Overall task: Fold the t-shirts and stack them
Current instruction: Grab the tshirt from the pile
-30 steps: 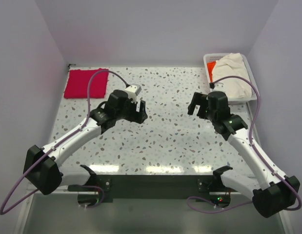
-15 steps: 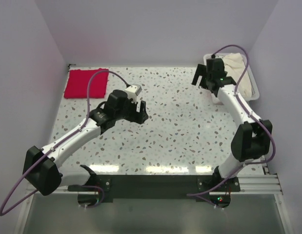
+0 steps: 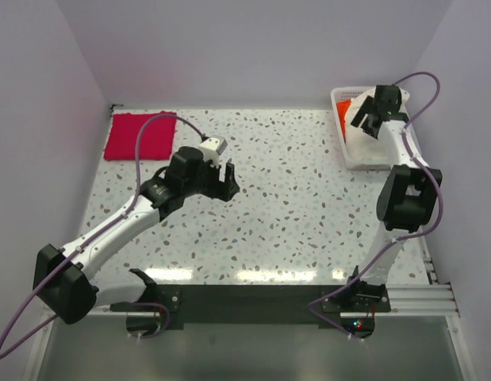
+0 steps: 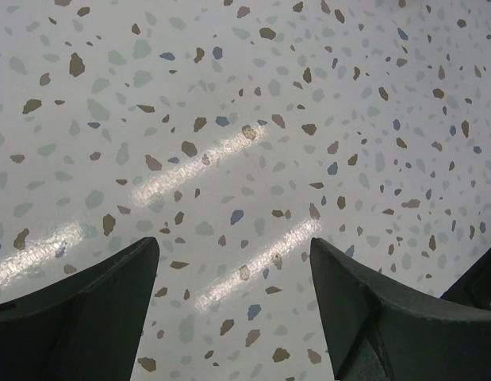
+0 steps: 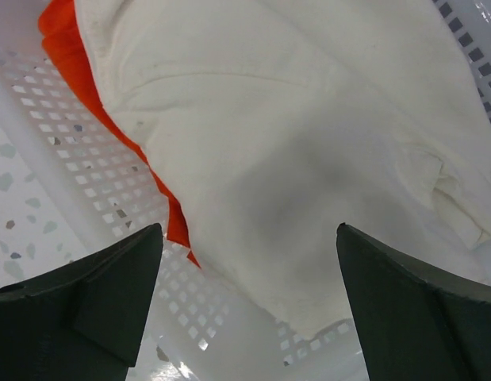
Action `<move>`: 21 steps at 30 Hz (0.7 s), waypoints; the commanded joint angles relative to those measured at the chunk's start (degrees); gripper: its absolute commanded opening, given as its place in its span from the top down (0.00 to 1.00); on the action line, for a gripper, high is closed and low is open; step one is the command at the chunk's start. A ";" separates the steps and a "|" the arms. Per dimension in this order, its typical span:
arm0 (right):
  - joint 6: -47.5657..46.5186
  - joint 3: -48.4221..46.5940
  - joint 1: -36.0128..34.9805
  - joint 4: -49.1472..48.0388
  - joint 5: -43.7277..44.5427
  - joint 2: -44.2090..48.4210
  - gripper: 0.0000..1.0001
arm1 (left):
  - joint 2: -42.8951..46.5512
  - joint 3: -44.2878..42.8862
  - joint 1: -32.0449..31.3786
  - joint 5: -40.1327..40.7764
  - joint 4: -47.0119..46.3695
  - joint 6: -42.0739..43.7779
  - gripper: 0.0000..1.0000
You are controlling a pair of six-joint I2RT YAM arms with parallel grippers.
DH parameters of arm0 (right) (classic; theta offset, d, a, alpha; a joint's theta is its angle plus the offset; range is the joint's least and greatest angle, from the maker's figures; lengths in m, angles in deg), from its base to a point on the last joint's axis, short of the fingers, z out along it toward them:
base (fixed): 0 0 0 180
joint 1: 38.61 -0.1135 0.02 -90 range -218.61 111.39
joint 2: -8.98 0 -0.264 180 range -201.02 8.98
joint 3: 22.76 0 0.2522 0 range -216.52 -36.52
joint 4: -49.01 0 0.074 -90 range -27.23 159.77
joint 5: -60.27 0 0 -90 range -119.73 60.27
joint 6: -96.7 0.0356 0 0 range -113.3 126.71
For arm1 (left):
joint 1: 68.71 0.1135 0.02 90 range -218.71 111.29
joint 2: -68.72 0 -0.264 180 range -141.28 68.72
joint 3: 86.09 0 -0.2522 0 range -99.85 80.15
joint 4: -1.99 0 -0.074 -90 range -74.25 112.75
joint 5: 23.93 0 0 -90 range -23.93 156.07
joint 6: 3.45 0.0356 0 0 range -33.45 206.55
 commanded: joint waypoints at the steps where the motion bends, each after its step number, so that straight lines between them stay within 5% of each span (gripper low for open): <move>1: -0.35 -2.14 1.32 -0.98 3.99 -1.43 0.06 | 1.82 0.04 0.53 0.16 -1.45 0.40 0.18; 12: -0.62 -0.64 3.08 -1.07 2.85 -6.09 0.21 | 1.38 0.13 1.76 -1.42 -1.89 0.13 0.18; 21: 0.52 -1.34 3.17 -0.02 2.41 -4.08 0.69 | 0.67 0.22 2.38 -1.78 -1.89 -0.04 0.18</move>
